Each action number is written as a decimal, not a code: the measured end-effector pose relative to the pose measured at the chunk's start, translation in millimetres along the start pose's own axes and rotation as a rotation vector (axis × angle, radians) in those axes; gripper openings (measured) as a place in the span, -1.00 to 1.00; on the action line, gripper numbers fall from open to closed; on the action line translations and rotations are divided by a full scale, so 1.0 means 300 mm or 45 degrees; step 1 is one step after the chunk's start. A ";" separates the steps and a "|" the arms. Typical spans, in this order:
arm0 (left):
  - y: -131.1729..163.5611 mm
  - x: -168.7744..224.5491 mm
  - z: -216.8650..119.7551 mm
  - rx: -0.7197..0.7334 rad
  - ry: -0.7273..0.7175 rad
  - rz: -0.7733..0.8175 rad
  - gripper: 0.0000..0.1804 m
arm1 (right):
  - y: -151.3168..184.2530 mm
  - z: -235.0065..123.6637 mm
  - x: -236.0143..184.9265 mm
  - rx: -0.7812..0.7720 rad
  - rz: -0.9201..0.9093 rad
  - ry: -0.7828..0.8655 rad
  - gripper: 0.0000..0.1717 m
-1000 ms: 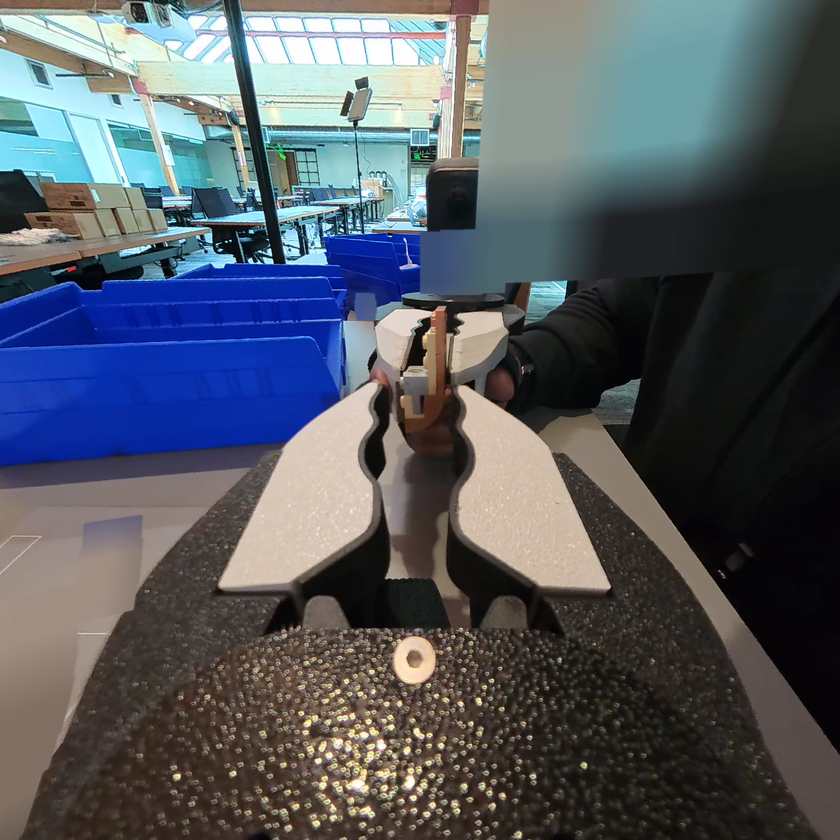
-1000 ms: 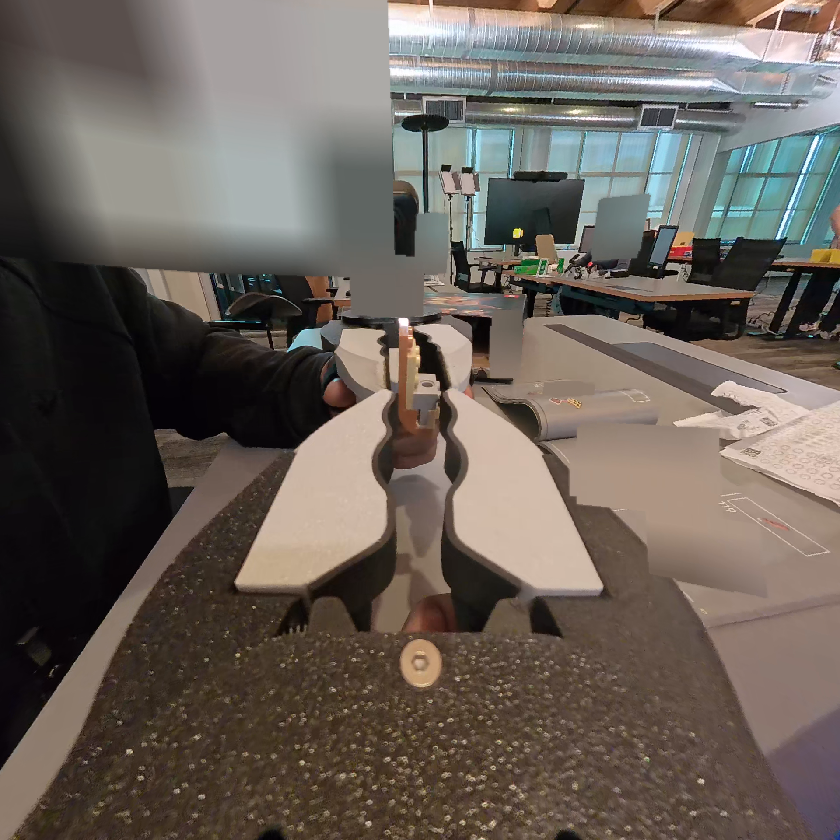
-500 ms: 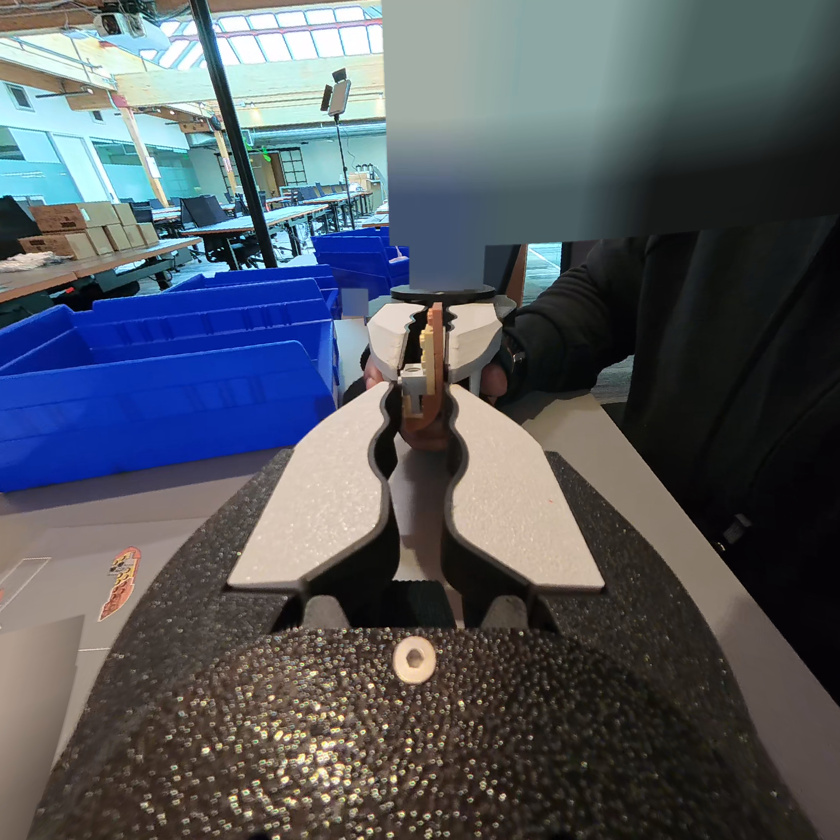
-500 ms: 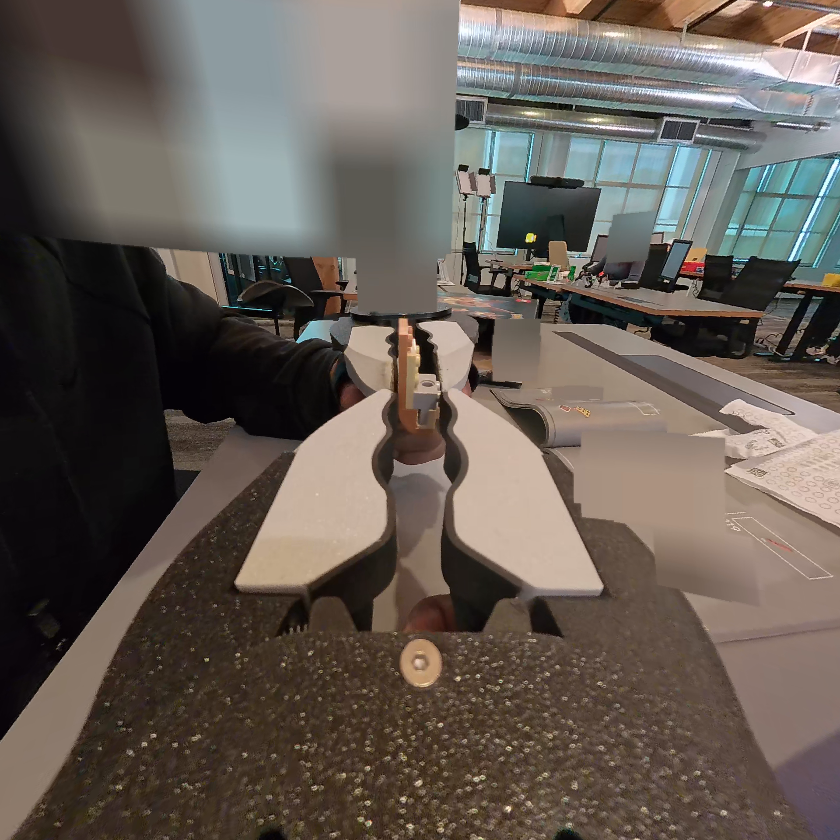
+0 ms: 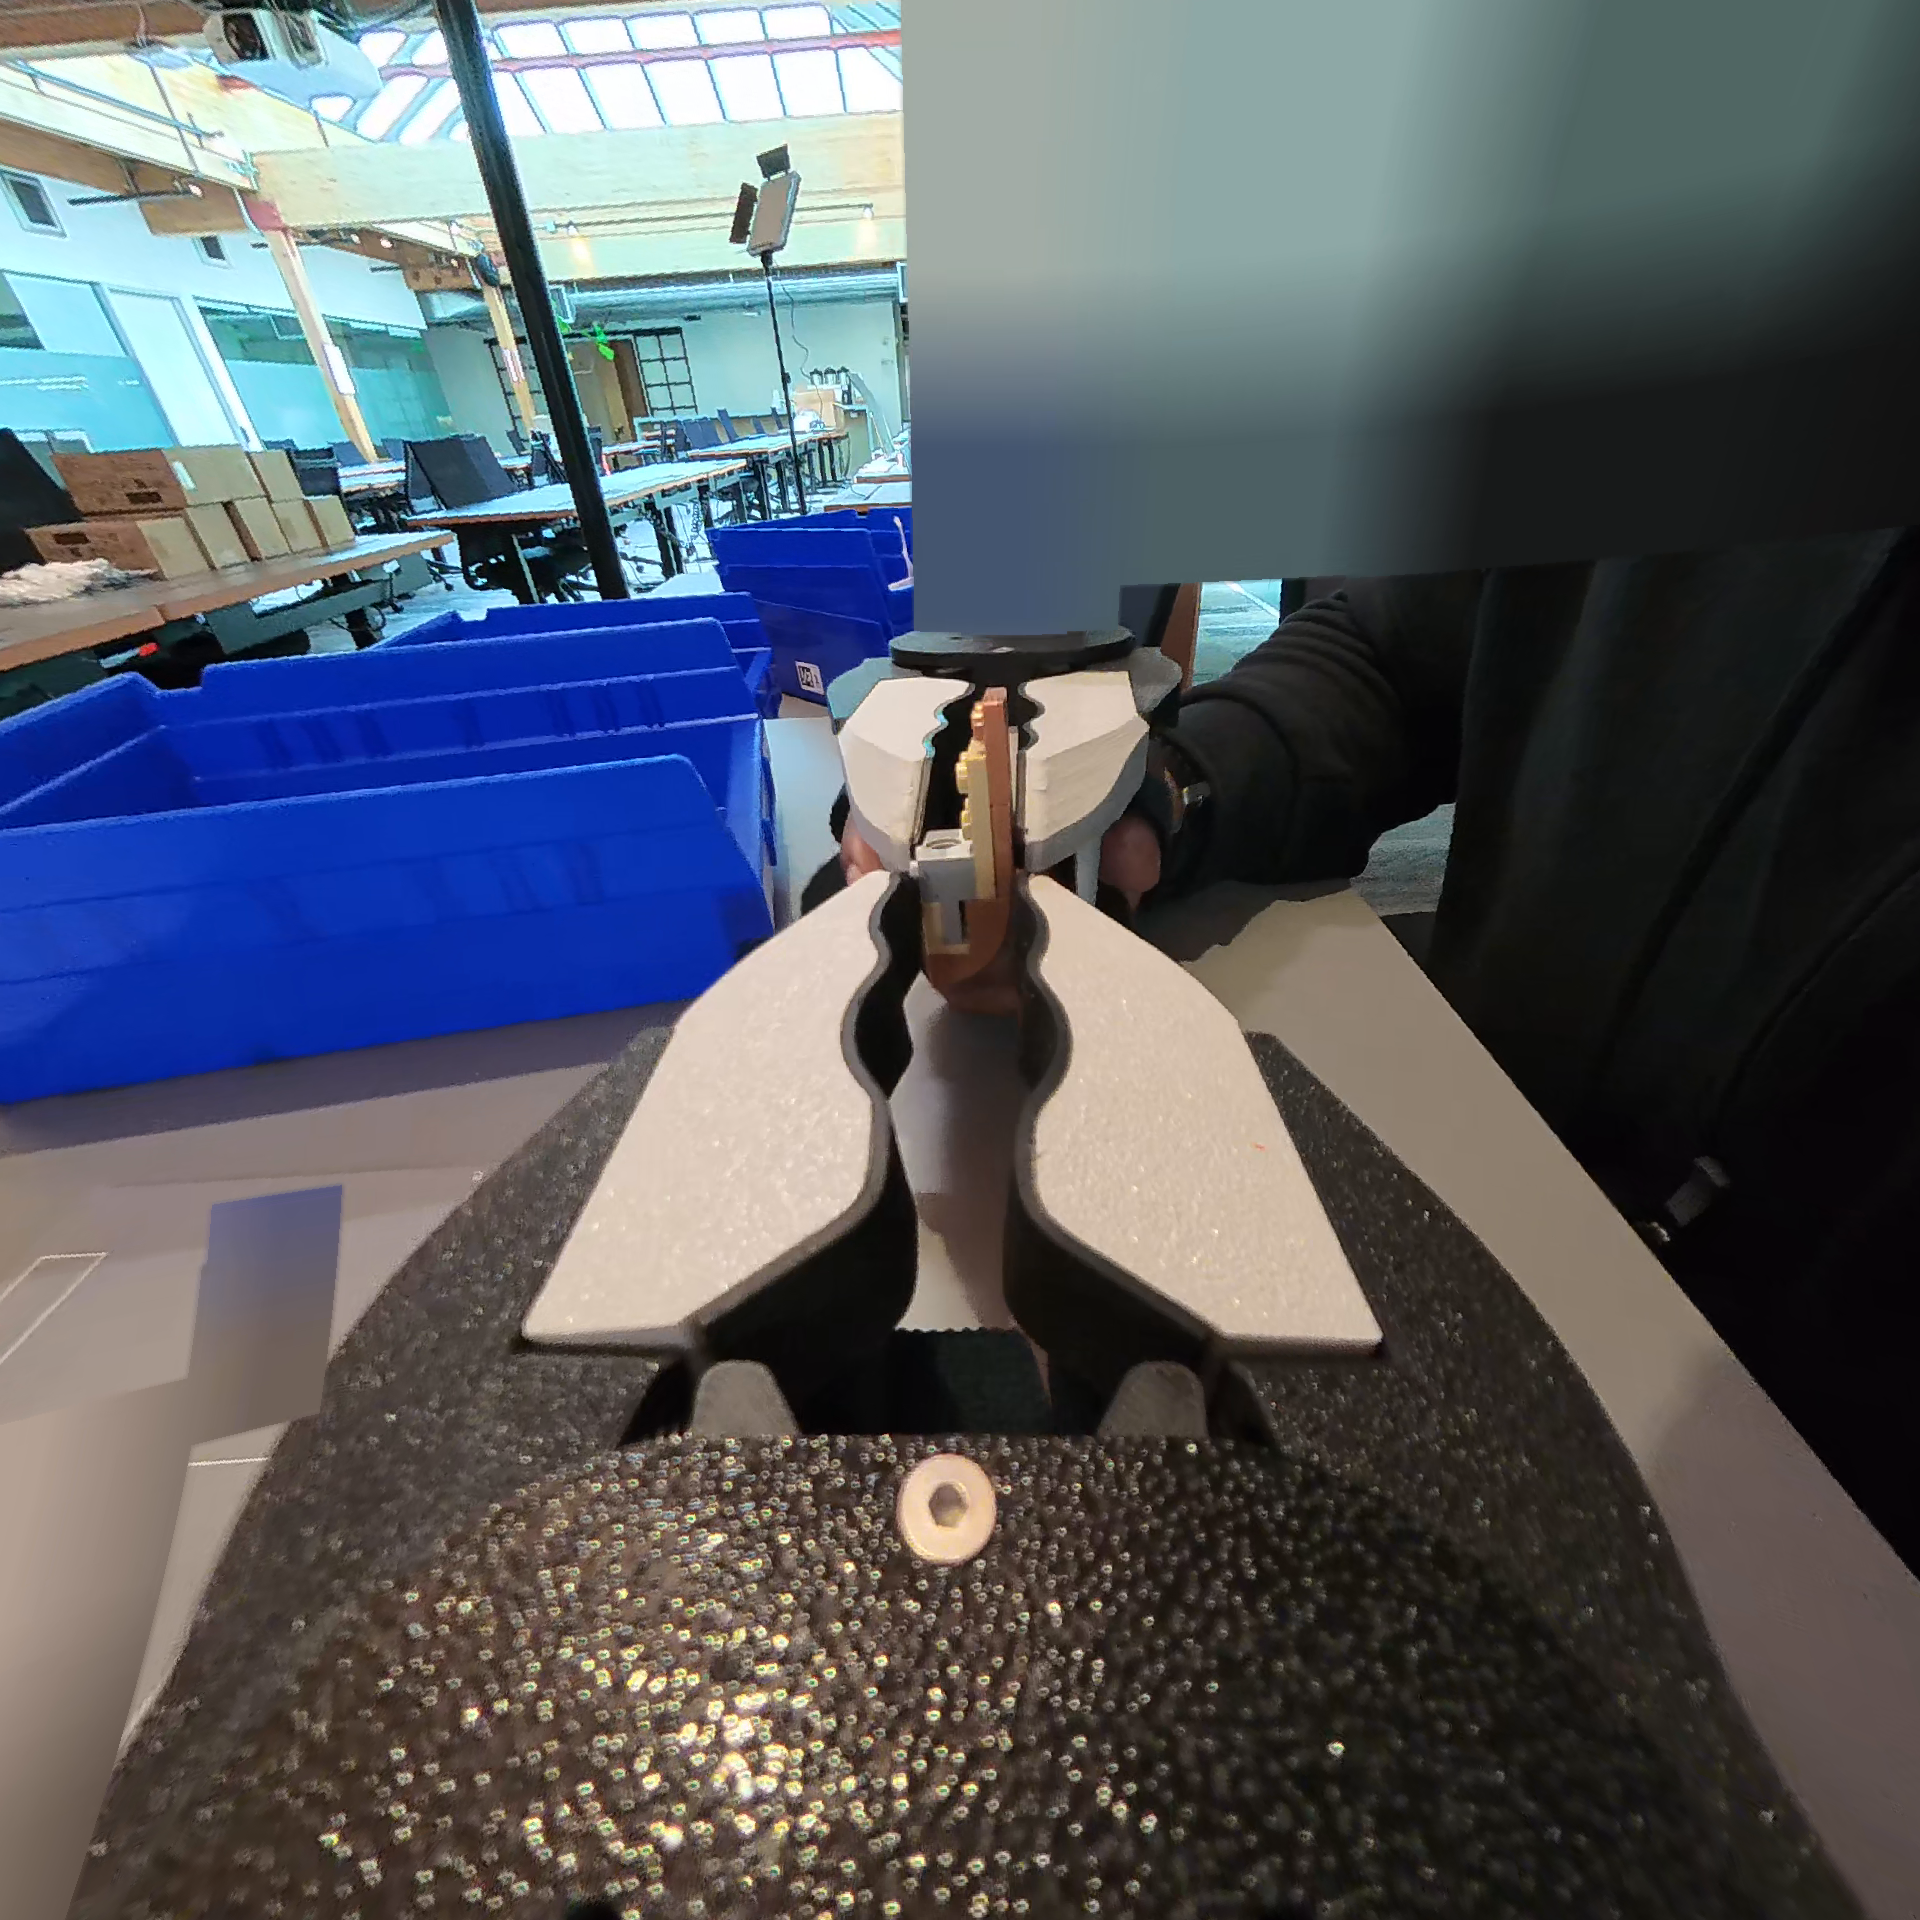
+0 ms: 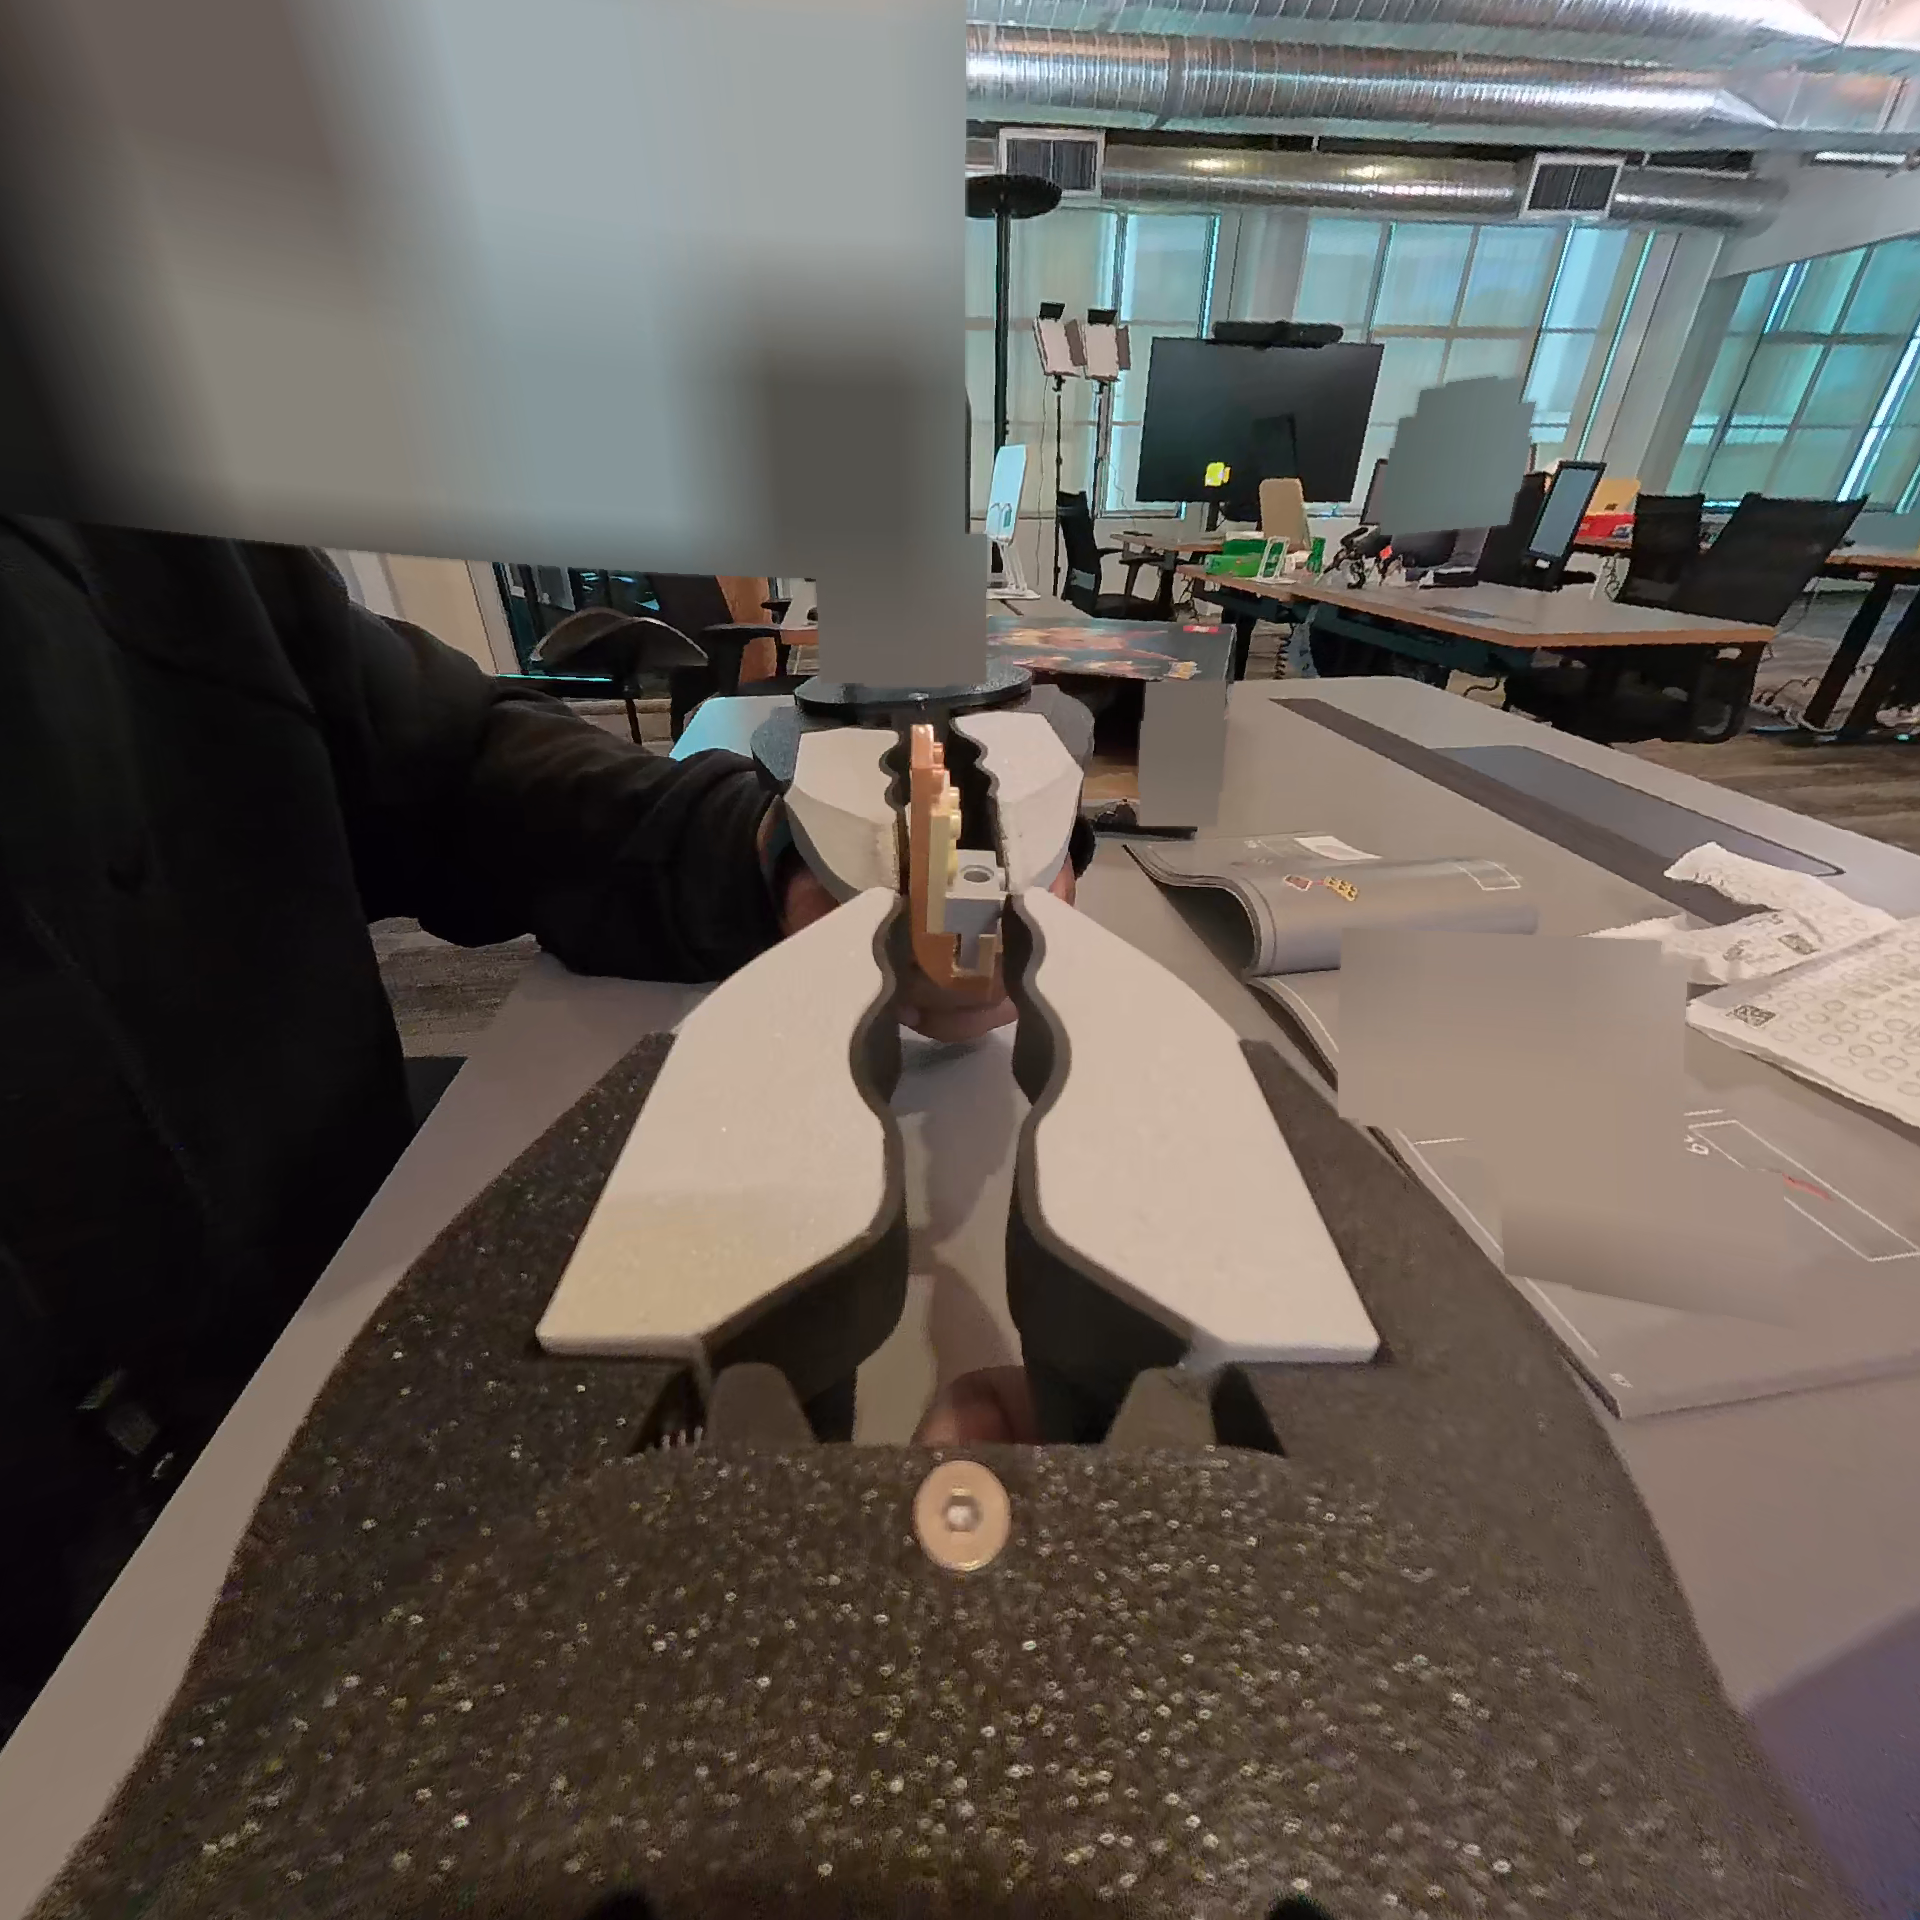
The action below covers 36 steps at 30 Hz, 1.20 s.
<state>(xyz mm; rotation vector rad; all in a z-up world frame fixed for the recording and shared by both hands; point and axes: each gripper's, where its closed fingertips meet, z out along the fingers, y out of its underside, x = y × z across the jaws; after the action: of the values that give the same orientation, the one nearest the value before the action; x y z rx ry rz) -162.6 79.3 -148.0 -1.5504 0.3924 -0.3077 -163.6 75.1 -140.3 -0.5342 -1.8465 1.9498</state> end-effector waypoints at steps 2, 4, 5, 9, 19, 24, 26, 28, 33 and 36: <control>0.002 0.000 0.000 -0.001 0.006 -0.008 -0.82 | 0.002 0.001 0.001 -0.008 0.016 -0.003 -0.80; 0.004 -0.003 -0.001 -0.005 0.006 -0.012 -0.82 | 0.005 0.002 0.005 -0.023 0.022 0.005 -0.80; 0.007 -0.007 -0.002 -0.012 0.003 -0.011 -0.82 | 0.009 0.003 0.009 -0.036 0.014 0.016 -0.80; 0.044 -0.033 -0.010 -0.086 0.000 -0.037 -0.77 | 0.043 0.010 0.038 -0.153 -0.120 0.119 -0.80; 0.290 -0.259 -0.150 -0.717 -0.414 0.175 -0.62 | 0.342 -0.058 0.188 -1.183 -0.639 0.531 -0.80; 0.303 -0.282 -0.164 -0.768 -0.494 0.267 -0.66 | 0.359 -0.062 0.178 -1.327 -0.740 0.551 -0.80; 0.310 -0.284 -0.163 -0.790 -0.502 0.293 -0.66 | 0.360 -0.053 0.164 -1.323 -0.732 0.541 -0.76; 0.315 -0.285 -0.162 -0.805 -0.512 0.318 -0.66 | 0.360 -0.045 0.146 -1.301 -0.707 0.528 -0.68; 0.326 -0.284 -0.160 -0.838 -0.519 0.356 -0.67 | 0.335 -0.046 0.117 -1.200 -0.601 0.525 -0.60; 0.333 -0.284 -0.160 -0.857 -0.517 0.367 -0.67 | 0.315 -0.056 0.129 -1.113 -0.463 0.568 -0.62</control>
<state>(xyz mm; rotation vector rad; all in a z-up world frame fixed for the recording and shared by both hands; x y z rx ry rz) -265.4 73.1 -242.6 -2.1203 0.4113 0.4053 -189.8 105.6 -235.6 -0.7315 -2.2058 0.6535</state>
